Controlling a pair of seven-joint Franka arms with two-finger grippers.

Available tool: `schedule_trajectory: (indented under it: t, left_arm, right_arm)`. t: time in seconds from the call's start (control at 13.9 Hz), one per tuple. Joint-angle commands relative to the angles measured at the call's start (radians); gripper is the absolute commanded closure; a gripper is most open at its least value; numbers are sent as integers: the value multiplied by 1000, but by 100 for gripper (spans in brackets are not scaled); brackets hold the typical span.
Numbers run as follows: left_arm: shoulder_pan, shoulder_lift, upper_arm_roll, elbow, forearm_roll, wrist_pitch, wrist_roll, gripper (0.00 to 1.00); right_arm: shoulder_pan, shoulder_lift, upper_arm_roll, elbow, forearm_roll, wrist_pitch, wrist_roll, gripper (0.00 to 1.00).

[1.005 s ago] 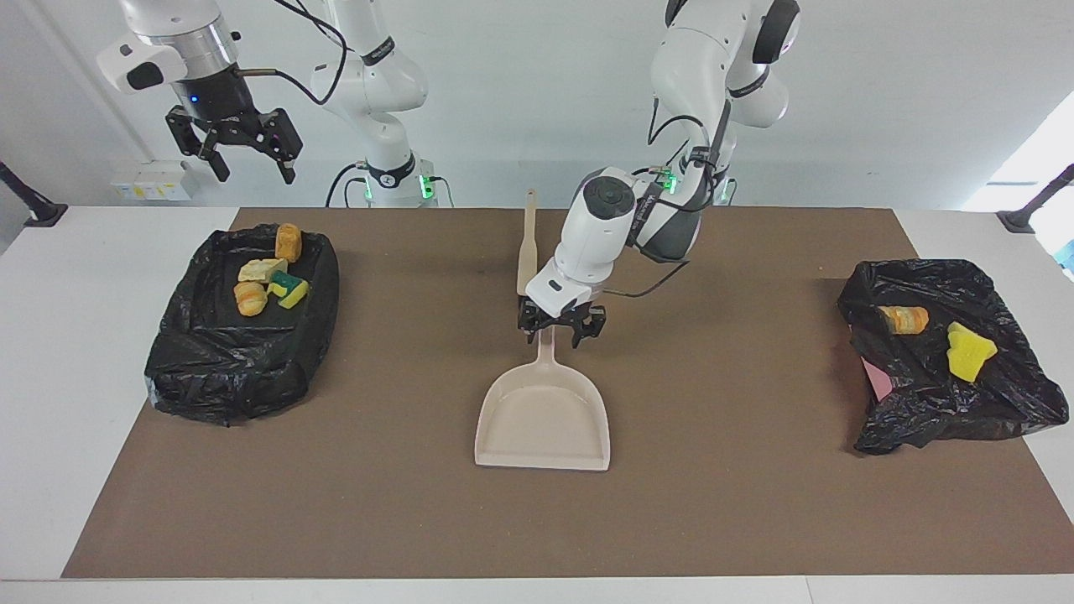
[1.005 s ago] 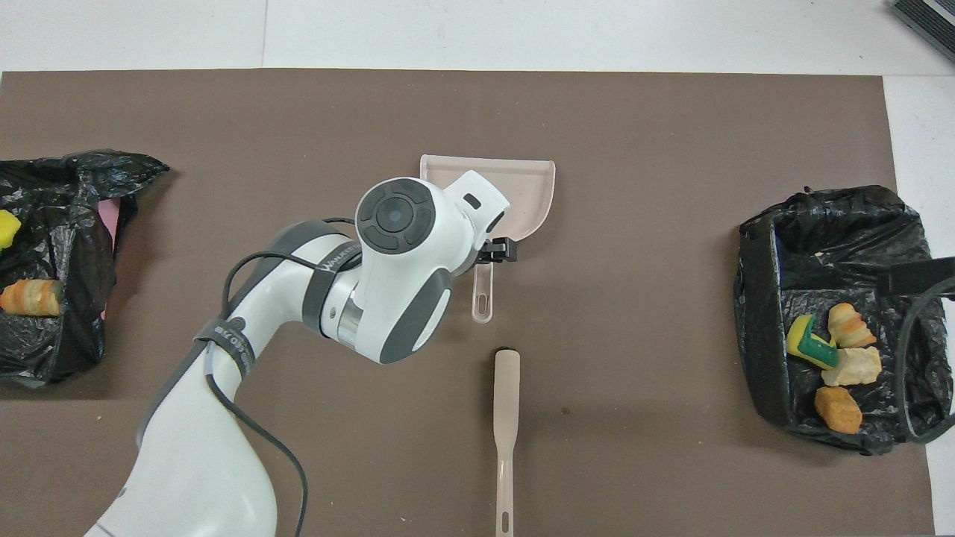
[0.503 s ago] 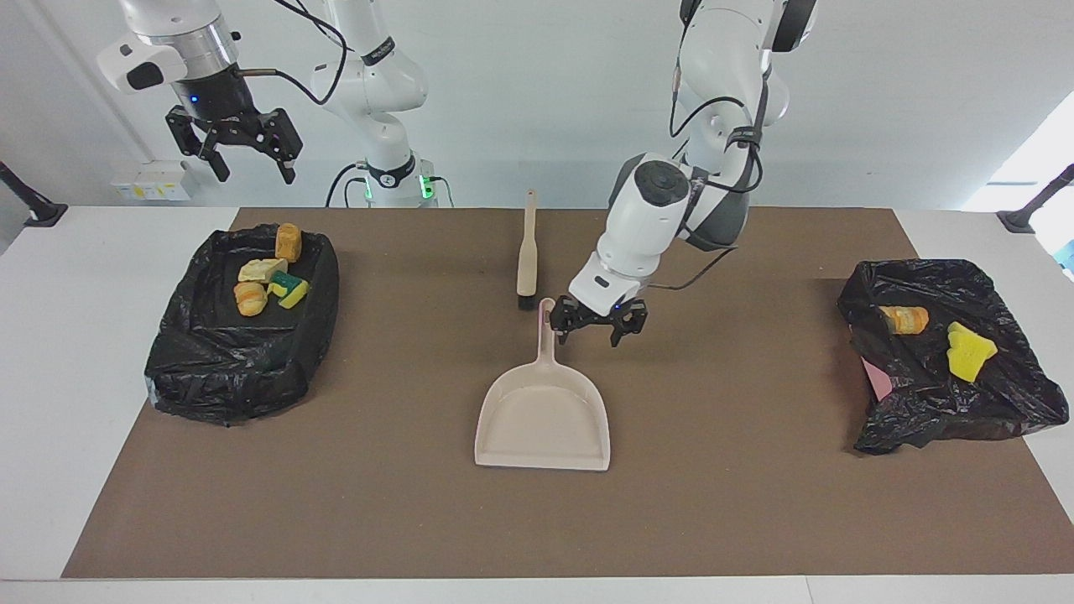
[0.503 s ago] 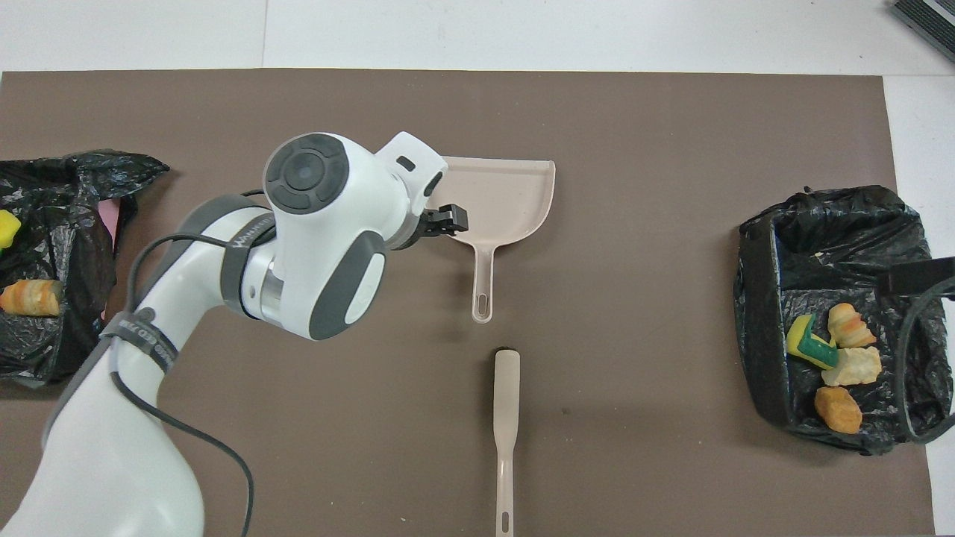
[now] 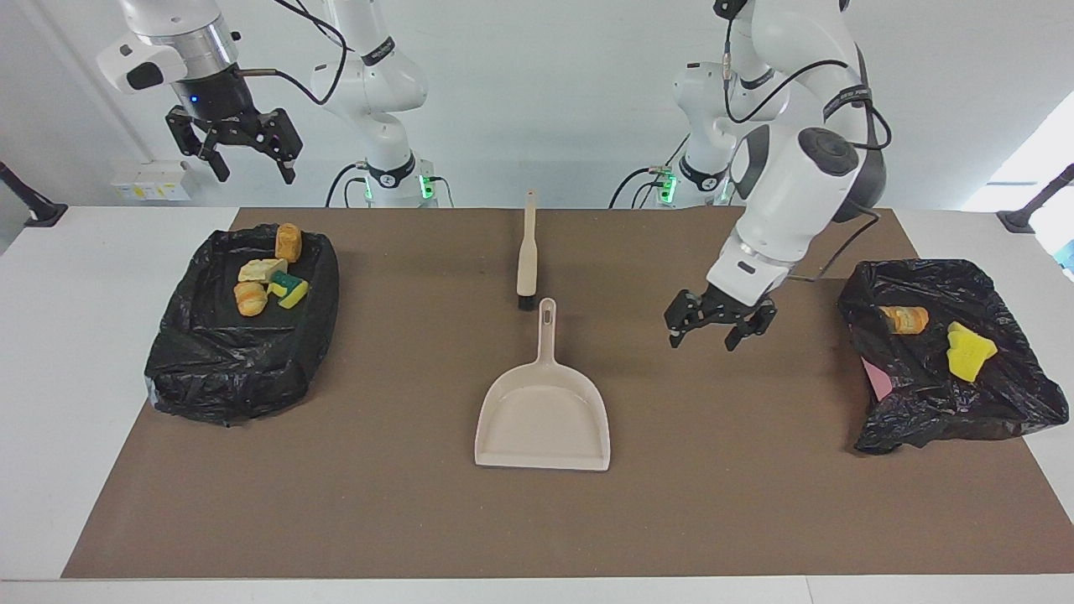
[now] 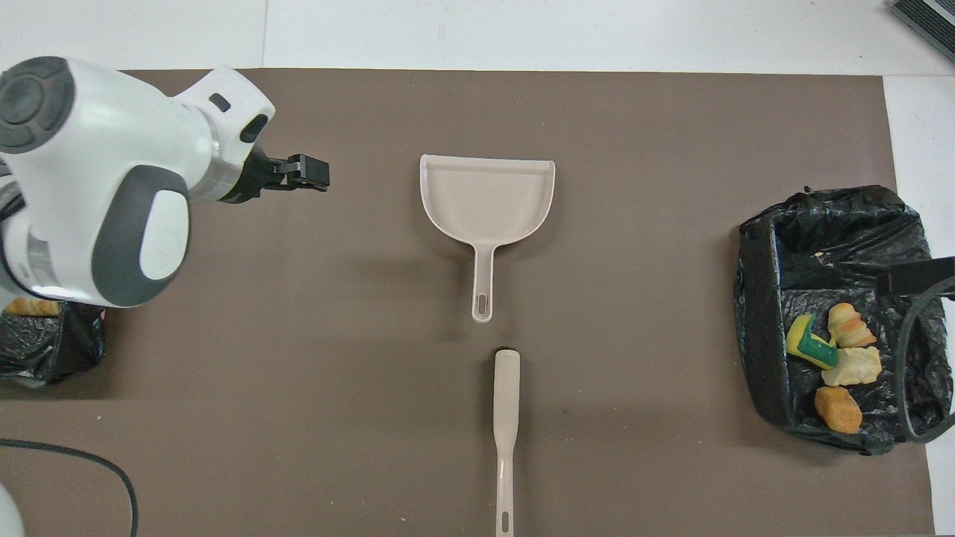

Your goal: Sweep and dump trash in bin

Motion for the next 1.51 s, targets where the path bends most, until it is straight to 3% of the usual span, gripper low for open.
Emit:
schedule_trajectory:
  t: [0.0, 0.5, 1.01, 1.22, 1.44]
  left_arm:
    - [83, -24, -8, 15, -10, -70, 154, 0]
    - [150, -104, 20, 2, 119, -165, 219, 0]
    - [147, -210, 21, -21, 193, -302, 78, 0]
    - [146, -270, 17, -96, 193, -306, 76, 0]
    - [146, -285, 17, -78, 191, -355, 75, 0]
  right_arm:
    - [-9, -7, 3, -8, 19, 3, -18, 0]
    - [-9, -7, 3, -8, 19, 3, -18, 0]
    - [-9, -7, 3, -8, 19, 3, -18, 0]
    - [-9, -7, 3, -8, 19, 3, -18, 0]
    - [-9, -7, 3, -8, 19, 3, -18, 0]
